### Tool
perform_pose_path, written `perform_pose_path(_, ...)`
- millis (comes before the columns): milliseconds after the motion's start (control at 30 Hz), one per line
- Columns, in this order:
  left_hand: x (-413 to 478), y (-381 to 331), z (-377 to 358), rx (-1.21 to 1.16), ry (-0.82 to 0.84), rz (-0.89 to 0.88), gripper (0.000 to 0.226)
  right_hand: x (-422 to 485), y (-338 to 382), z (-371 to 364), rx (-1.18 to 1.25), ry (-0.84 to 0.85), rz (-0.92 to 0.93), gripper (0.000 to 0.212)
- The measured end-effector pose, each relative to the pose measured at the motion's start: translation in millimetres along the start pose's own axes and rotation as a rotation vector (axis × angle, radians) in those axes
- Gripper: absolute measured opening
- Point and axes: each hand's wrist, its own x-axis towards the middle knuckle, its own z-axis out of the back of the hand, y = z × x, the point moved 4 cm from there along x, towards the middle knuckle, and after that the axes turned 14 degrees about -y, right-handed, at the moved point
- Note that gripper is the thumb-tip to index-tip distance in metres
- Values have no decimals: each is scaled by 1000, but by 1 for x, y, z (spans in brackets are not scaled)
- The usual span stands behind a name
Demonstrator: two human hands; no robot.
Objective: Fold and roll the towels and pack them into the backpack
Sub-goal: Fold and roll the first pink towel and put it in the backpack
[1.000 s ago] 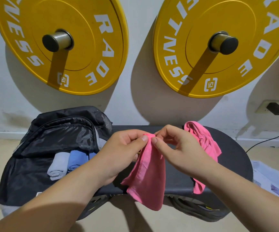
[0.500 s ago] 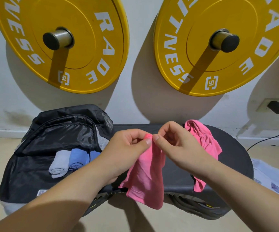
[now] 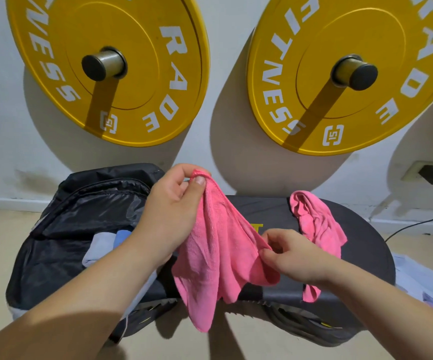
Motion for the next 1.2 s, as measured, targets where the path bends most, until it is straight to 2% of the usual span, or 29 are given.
perform_pose_path(167, 16, 17, 15, 81, -128, -14, 15, 4, -29, 5, 155, -47, -301, 13)
perform_pose_path(267, 25, 45, 31, 219, -136, 0, 15, 7, -34, 19, 503, -210, -441, 22)
perform_pose_path(367, 29, 66, 40, 275, -143, 56, 16, 13, -31, 35, 853, -337, -500, 28)
perform_pose_path(500, 35, 72, 41, 225, -176, 110, 18, 16, -29, 48, 1025, -285, -455, 28)
perform_pose_path(567, 35, 73, 41, 209, -201, 145, 19, 14, -32, 54, 986, -267, -380, 35)
perform_pose_path(633, 33, 72, 38, 211, -203, 166, 17, 12, -35, 59, 761, -296, -258, 44)
perform_pose_path(733, 28, 69, 33, 227, -179, 185, 16, 7, -30, 62, 367, -328, -86, 41)
perform_pose_path(833, 25, 69, 30, 245, -163, 203, 16, 6, -26, 65, 205, -351, -5, 39)
perform_pose_path(1000, 26, 76, 36, 276, -185, 226, 16, 8, -11, 75, 154, -402, 98, 29)
perform_pose_path(1100, 26, 78, 40, 287, -188, 246, 16, 9, -9, 77, 273, -402, 64, 16)
perform_pose_path(1200, 26, 74, 39, 280, -176, 233, 16, 10, -15, 78, 296, -428, -4, 17)
